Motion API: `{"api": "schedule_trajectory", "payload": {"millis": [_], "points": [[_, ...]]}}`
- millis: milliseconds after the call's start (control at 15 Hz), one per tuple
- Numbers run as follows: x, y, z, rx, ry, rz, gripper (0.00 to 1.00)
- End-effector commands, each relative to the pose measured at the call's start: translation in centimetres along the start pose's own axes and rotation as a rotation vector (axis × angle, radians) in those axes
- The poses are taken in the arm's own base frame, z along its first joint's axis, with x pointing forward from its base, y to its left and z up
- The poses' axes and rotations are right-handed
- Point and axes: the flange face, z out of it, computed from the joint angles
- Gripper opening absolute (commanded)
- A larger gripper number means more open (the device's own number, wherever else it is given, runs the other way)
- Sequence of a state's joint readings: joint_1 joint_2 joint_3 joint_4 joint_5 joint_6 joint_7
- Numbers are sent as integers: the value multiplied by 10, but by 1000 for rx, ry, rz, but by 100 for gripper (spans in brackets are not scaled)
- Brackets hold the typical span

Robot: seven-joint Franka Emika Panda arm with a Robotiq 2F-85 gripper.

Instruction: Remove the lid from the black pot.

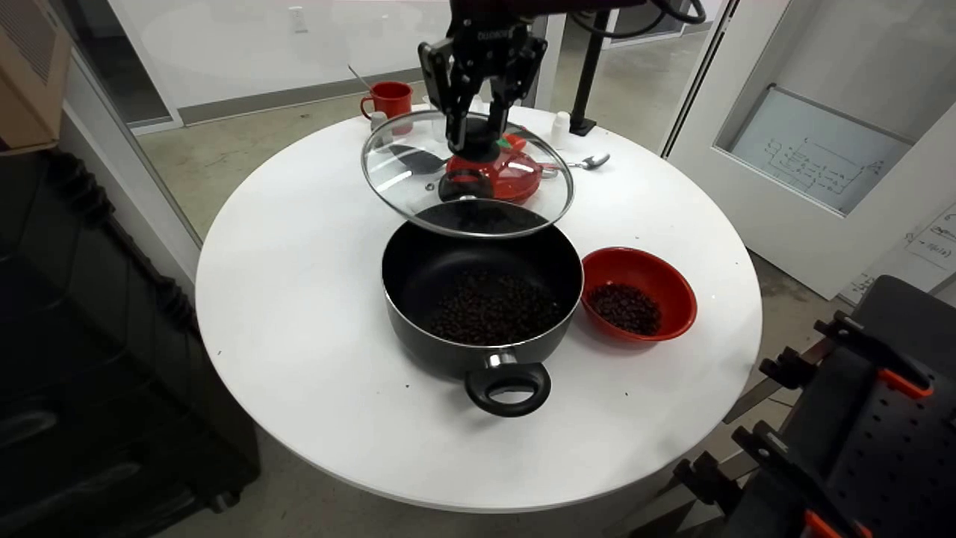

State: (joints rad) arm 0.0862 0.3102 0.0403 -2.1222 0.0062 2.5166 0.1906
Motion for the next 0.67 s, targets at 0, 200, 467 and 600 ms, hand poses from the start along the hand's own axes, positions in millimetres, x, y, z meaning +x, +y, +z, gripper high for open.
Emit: {"api": "schedule_trajectory", "payload": {"millis": [0, 200, 467, 600], "points": [[18, 42, -40, 30, 39, 102, 26], [24, 86, -53, 3, 59, 187, 26], [19, 152, -56, -31, 67, 318, 26], [11, 183, -53, -41, 64, 387, 26]]}}
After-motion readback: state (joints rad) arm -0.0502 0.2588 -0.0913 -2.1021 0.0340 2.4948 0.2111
